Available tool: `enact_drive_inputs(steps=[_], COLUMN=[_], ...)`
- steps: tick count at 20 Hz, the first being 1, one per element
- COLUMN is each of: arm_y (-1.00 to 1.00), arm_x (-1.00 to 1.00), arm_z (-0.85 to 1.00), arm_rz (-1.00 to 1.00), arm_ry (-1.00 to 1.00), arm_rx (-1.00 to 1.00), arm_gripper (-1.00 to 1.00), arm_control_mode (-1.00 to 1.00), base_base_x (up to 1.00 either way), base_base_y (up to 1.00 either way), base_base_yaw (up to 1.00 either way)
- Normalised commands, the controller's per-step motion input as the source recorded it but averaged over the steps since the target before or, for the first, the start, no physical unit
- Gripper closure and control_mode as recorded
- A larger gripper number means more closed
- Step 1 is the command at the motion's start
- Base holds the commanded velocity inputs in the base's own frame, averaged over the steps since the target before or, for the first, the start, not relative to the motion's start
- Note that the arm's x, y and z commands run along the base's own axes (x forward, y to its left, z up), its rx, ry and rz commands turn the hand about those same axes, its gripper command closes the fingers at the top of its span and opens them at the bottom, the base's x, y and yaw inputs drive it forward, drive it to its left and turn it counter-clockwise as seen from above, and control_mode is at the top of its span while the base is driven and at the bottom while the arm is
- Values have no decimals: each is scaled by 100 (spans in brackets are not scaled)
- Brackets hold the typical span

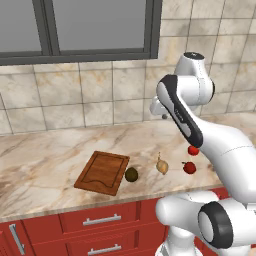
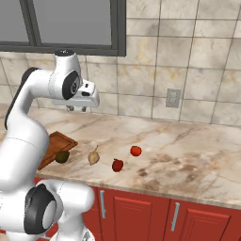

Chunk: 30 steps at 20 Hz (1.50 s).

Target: Place the avocado, onion, tomato, and bell pepper on the cutting board.

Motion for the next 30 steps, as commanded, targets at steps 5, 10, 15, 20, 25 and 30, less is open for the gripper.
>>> enact_drive_inputs(steps=[5,10,15,20,25,30], arm_y=[38,74,71,30,0,0], arm_x=[-25,-16,2,10,0,-4], arm_z=[-5,-6,0,-2,-18,-24], arm_rz=[0,0,0,0,0,0], arm_ry=[0,0,2,4,3,4], arm_rx=[0,0,0,0,0,0], arm_gripper=[-100,-100,-100,-100,-100,-100], arm_control_mode=[-100,-100,-100,-100,-100,-100], base_base_x=[0,0,0,0,0,0], base_base_y=[0,0,0,0,0,0], base_base_yaw=[0,0,0,0,0,0])
